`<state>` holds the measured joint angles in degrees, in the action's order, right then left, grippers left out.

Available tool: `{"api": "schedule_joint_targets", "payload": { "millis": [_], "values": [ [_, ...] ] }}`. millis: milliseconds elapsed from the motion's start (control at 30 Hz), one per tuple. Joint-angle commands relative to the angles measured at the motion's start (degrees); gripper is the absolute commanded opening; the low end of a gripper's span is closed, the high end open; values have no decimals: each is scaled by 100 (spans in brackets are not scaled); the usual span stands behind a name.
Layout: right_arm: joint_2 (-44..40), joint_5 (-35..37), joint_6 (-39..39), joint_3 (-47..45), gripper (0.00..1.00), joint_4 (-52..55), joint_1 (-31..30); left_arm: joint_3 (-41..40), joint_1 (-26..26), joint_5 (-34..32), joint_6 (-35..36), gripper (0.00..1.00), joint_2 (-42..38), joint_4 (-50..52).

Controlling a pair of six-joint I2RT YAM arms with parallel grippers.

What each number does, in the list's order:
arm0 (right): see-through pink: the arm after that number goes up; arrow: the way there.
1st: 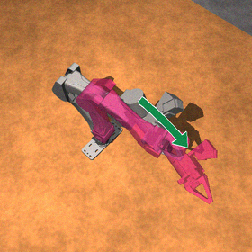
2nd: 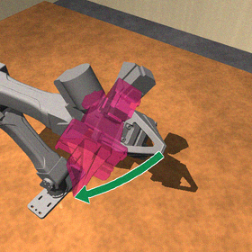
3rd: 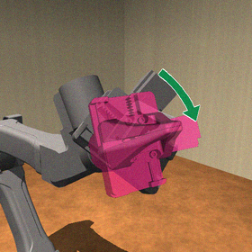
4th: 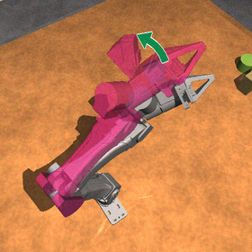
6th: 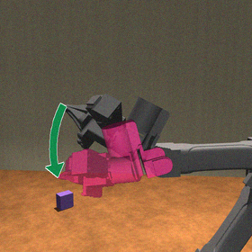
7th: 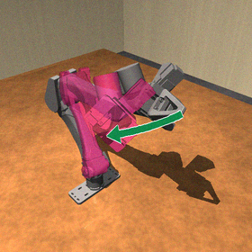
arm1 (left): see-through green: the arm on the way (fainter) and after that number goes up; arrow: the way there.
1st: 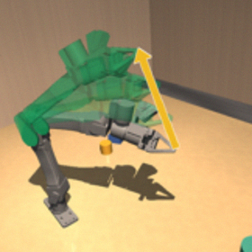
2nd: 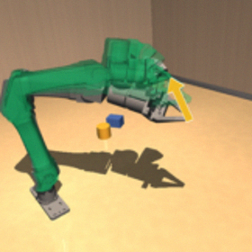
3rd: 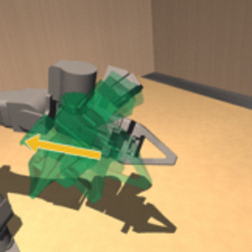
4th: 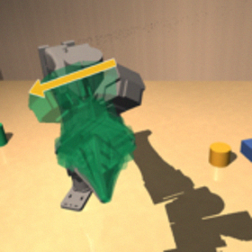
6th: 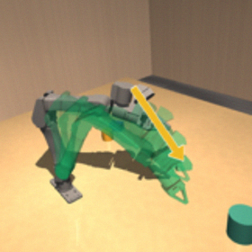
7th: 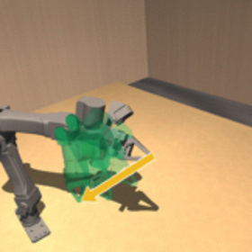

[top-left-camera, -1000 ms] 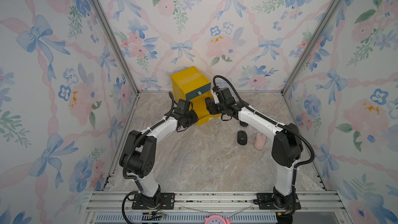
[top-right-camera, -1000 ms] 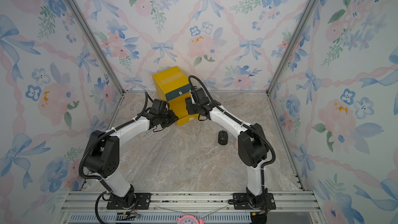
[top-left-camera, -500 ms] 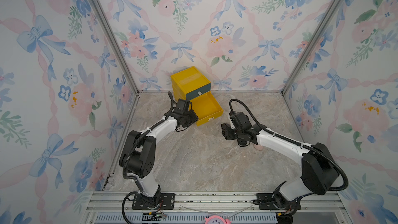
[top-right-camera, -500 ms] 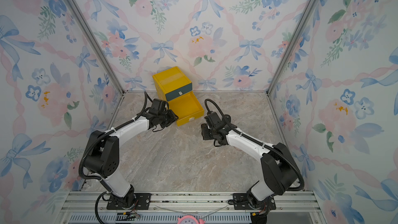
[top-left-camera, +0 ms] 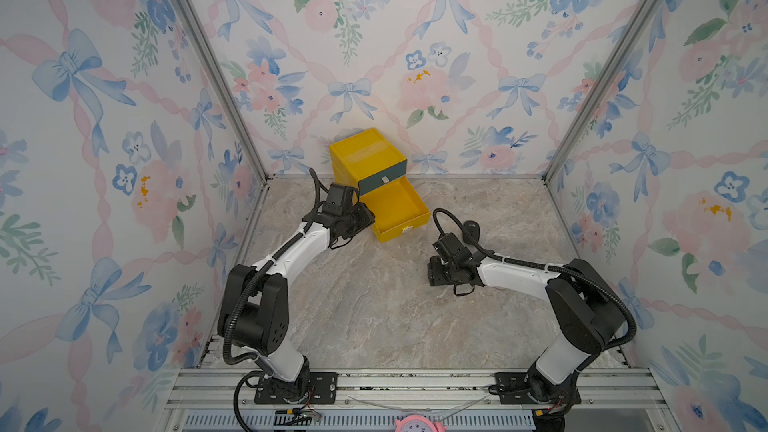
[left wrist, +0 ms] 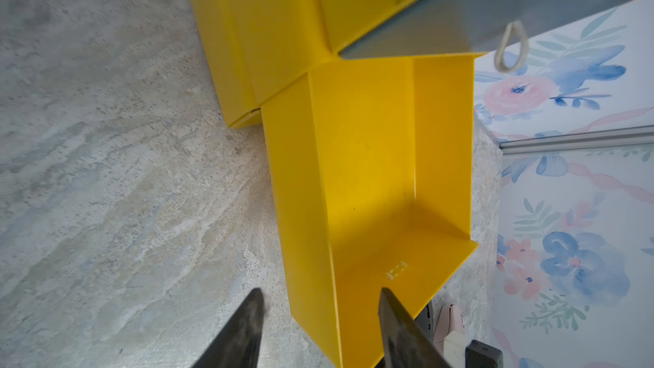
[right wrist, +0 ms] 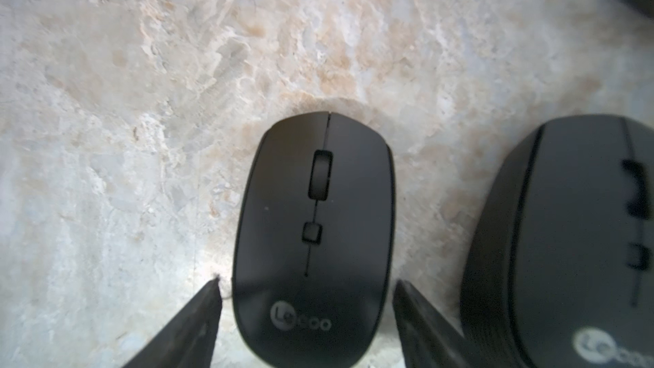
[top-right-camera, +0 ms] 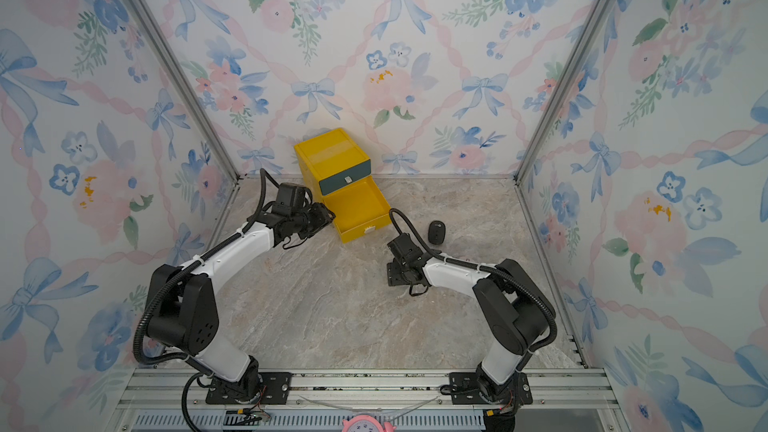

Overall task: Take the mice out of the drawer
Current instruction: Place the mouse at the center of the board, then close the drawer of the storage box.

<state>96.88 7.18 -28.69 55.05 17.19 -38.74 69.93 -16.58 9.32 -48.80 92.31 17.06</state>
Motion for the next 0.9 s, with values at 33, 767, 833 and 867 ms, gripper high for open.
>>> {"api": "schedule_joint_targets", "payload": {
  "millis": [33,767,833,867],
  "values": [
    [-295,101,83,760,79,380,9,339,310,-193,556,59,-287,228],
    [2223,-413,329,4440,73,395,806,3577,1672,780,2052,96,2297,-1241],
    [2335,-432,311,4632,74,400,814,3933,1714,913,2133,97,2587,-1253],
    [2389,-441,332,4763,74,484,824,4101,1727,939,2224,98,2710,-1257]
  ]
}}
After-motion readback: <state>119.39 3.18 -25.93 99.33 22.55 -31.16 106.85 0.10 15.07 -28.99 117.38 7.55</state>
